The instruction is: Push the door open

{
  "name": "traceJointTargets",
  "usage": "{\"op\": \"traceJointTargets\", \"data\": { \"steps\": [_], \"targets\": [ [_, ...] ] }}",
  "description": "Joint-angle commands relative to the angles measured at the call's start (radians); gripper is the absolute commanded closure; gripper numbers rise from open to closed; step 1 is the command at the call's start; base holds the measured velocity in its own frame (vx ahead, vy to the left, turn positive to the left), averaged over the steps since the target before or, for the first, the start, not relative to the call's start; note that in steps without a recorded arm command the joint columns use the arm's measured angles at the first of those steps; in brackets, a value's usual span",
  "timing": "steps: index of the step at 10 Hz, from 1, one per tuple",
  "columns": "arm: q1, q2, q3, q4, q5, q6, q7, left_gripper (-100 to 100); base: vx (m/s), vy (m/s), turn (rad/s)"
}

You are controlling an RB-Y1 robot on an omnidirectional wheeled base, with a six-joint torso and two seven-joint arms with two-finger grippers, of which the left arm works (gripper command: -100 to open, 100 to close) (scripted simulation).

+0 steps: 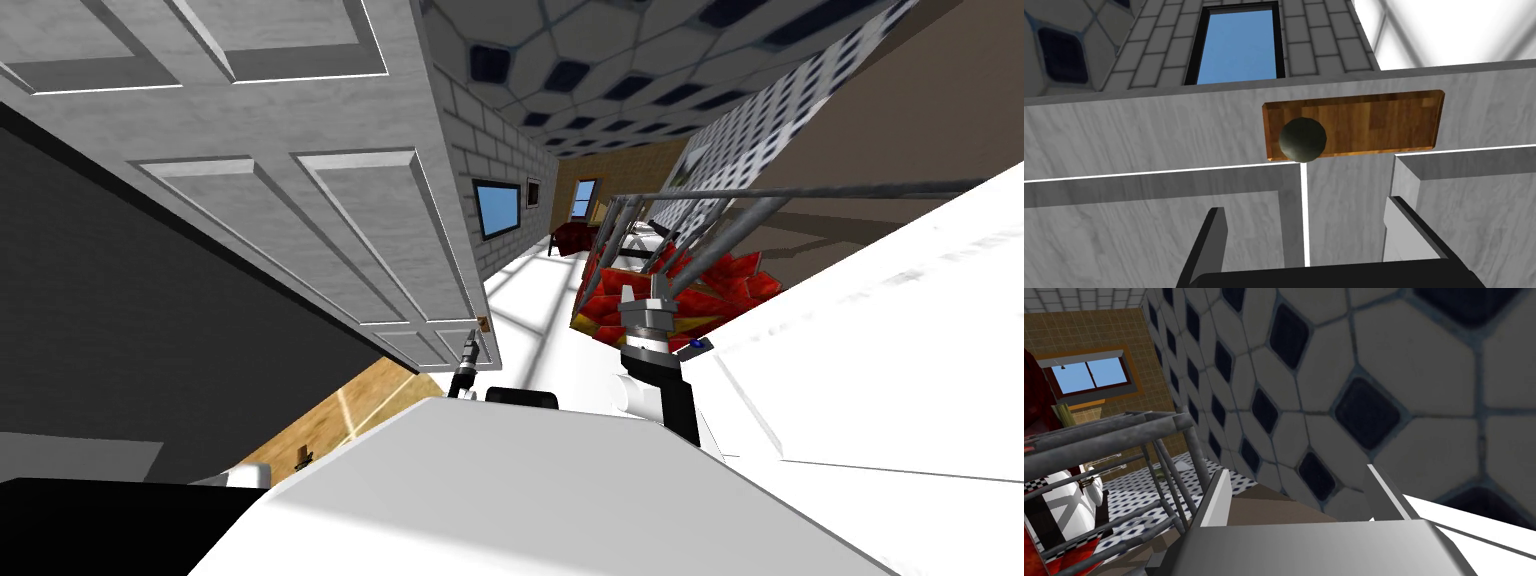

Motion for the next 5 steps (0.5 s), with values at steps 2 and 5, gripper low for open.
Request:
{"op": "traceJointTargets", "data": {
  "steps": [2, 5],
  "targets": [
    [-0.005, -0.003, 0.006, 0.011, 0.002, -0.014, -0.002, -100, 0.221, -0.005, -0.031],
    [-0.007, -0.007, 0.009, 0.017, 0.002, -0.020, -0.004, -100, 0.161, 0.002, -0.014]
  ]
}}
